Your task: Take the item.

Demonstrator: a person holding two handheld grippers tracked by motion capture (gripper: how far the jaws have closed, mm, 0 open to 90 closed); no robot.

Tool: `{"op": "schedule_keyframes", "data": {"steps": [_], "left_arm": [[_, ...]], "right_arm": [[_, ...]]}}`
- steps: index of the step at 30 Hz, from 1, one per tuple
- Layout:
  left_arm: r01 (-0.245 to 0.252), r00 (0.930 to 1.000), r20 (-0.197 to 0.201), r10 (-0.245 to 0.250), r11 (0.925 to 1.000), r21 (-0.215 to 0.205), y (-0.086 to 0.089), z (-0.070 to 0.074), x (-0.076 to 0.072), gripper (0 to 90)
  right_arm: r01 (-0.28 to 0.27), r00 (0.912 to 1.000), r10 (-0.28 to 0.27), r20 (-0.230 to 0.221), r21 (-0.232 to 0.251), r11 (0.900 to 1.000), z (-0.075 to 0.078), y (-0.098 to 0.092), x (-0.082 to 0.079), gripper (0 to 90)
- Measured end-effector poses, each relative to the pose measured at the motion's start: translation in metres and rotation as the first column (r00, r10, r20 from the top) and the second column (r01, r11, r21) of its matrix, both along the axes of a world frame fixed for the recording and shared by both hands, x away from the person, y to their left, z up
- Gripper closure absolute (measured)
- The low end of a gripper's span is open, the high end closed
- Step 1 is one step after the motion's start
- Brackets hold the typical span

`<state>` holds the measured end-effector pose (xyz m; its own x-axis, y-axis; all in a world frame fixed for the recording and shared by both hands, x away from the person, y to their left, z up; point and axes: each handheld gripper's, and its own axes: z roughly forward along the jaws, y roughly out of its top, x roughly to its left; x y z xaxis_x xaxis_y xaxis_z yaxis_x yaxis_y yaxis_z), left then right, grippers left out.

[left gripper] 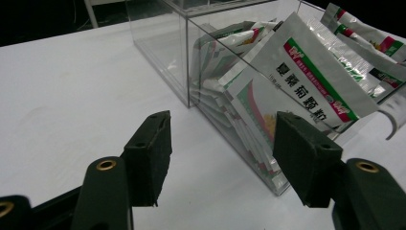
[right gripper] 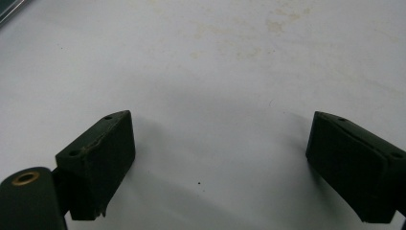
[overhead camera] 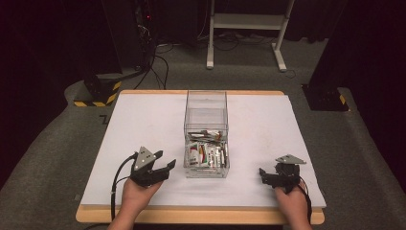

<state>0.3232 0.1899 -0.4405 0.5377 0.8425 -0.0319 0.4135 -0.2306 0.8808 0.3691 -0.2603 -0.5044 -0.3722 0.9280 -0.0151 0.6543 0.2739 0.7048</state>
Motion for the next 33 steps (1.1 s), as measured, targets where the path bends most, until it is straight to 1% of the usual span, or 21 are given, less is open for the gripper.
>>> {"op": "schedule_keyframes", "data": {"steps": [13,24,27,29,33], "left_arm": [[0.020,0.9995,0.025,-0.020,0.9998,-0.008,-0.012,0.007,-0.001,38.9],[0.048,0.9972,0.058,-0.046,0.9982,-0.034,-0.022,0.020,-0.002,39.2],[0.055,0.9966,0.064,-0.053,0.9978,-0.036,-0.025,0.022,-0.001,39.2],[0.060,0.9960,0.069,-0.057,0.9971,-0.046,-0.029,0.023,-0.001,39.1],[0.065,0.9954,0.074,-0.061,0.9968,-0.046,-0.033,0.024,0.000,39.1]], "right_arm": [[0.000,1.0000,0.000,0.000,0.001,1.000,0.000,0.000,0.000,9.3],[0.000,1.0000,0.000,0.000,0.001,1.000,0.000,0.000,0.000,9.3],[0.000,1.0000,0.000,0.000,0.001,1.000,0.000,0.000,0.000,9.3],[0.000,1.0000,0.000,0.000,0.001,1.000,0.000,0.000,0.000,9.3],[0.000,1.0000,0.000,0.000,0.001,1.000,0.000,0.000,0.000,9.3]]}}
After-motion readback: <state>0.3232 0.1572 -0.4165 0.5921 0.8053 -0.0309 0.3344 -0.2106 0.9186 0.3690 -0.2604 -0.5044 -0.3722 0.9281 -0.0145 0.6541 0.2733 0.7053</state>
